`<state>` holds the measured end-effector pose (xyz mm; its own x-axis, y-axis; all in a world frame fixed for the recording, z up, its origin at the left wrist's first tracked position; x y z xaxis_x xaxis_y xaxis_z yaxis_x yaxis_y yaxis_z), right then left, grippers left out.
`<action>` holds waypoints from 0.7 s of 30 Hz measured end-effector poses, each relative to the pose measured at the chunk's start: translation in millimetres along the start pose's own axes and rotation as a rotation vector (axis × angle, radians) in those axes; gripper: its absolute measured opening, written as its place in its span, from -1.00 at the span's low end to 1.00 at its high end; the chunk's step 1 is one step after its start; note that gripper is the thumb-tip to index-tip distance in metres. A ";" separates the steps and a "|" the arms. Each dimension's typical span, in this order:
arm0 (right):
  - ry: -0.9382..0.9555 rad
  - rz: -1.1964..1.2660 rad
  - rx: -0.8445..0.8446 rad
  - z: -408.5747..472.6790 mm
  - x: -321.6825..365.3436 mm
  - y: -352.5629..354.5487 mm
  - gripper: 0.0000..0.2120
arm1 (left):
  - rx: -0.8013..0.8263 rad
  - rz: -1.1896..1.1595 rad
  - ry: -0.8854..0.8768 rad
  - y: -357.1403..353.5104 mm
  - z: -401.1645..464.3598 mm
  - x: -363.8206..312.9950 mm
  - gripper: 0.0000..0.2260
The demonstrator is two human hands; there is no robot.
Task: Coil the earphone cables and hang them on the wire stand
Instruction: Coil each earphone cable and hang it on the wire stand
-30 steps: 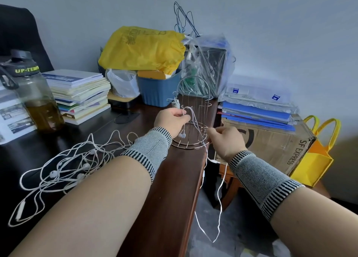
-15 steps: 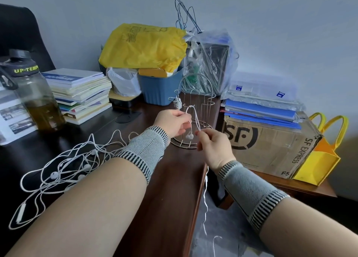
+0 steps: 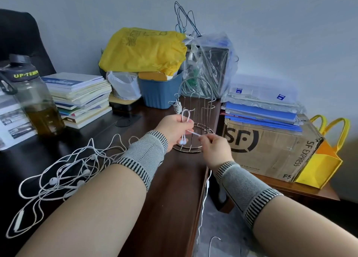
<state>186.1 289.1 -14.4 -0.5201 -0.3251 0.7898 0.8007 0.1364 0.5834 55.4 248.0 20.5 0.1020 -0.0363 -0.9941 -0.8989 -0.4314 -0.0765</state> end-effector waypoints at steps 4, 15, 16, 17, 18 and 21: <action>-0.024 0.115 -0.118 11.0 2.6 22.5 -0.77 | -0.056 0.050 -0.073 1.2 7.5 11.4 -0.90; -0.047 0.194 -0.240 29.5 5.3 43.6 -0.75 | -0.203 0.049 -0.186 2.1 10.0 14.1 -0.68; -0.042 0.184 -0.235 29.1 5.5 44.4 -0.74 | -0.147 -0.041 -0.136 -0.5 10.3 16.1 -0.72; -0.039 0.172 -0.227 28.6 5.8 45.2 -0.73 | -0.091 -0.125 -0.084 -3.4 9.9 17.3 -0.79; -0.038 0.164 -0.217 28.3 6.1 45.7 -0.73 | -0.044 -0.190 -0.036 -6.0 8.5 17.6 -0.87; -0.036 0.151 -0.196 27.3 7.6 47.7 -0.72 | -0.010 -0.333 0.032 -8.0 7.3 19.9 -0.92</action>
<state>212.1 318.7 24.6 -0.3972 -0.2810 0.8737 0.9108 -0.0044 0.4127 61.5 257.3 0.8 0.4031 0.0798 -0.9117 -0.8096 -0.4333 -0.3959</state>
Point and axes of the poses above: each hand's wrist, its own z-axis towards the middle knuckle, its own y-axis out of the back of the hand, x = y × z, the point moved 4 cm from there along z, towards the middle knuckle, and after that the axes turned 7 degrees about -z, right-handed, at the moved point
